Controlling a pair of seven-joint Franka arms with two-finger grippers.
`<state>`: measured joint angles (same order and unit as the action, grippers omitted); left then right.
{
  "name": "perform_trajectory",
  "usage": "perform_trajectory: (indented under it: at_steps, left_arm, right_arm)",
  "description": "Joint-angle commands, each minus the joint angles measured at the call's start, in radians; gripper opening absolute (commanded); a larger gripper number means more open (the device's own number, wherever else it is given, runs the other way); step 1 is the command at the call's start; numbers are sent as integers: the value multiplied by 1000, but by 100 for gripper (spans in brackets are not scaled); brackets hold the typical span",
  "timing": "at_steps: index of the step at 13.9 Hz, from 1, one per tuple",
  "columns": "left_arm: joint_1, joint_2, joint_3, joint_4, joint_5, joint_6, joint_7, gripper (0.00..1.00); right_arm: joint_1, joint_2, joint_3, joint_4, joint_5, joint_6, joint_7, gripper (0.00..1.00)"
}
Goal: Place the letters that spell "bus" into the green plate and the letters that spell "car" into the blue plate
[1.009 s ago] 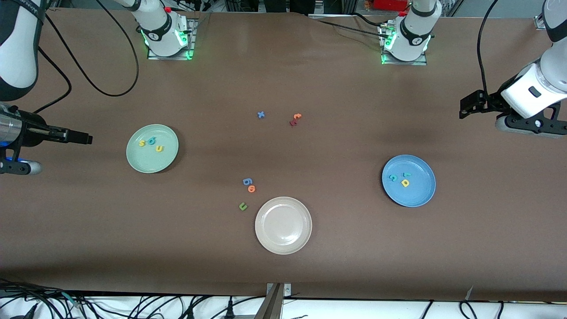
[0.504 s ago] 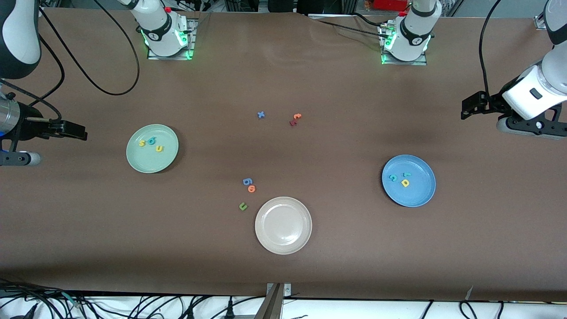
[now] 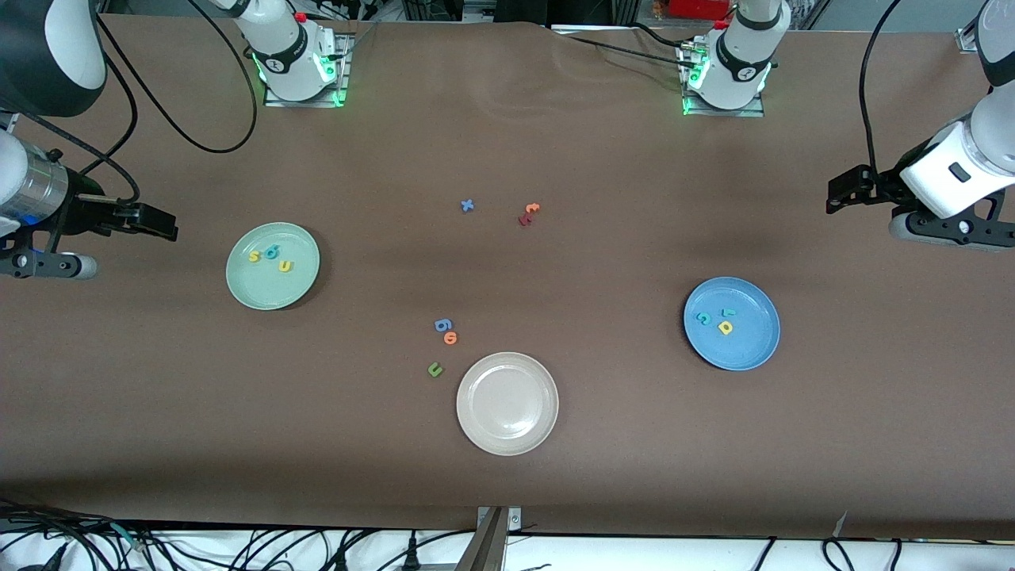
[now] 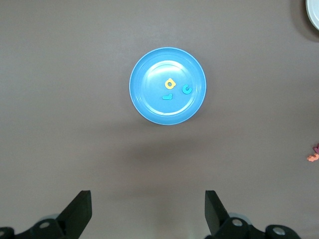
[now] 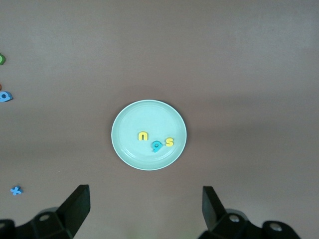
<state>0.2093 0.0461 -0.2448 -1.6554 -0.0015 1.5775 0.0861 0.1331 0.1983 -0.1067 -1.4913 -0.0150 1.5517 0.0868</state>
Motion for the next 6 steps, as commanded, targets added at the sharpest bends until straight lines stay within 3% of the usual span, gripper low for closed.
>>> perform_trajectory:
  at_steps: [1, 6]
  left_arm:
    - [5, -11, -8, -1, 18, -10, 6, 100]
    - [-4, -11, -13, 2, 21, -10, 6, 100]
  right_arm:
    - [7, -30, -8, -32, -5, 11, 21, 100]
    - [5, -23, -8, -18, -2, 8, 16, 100]
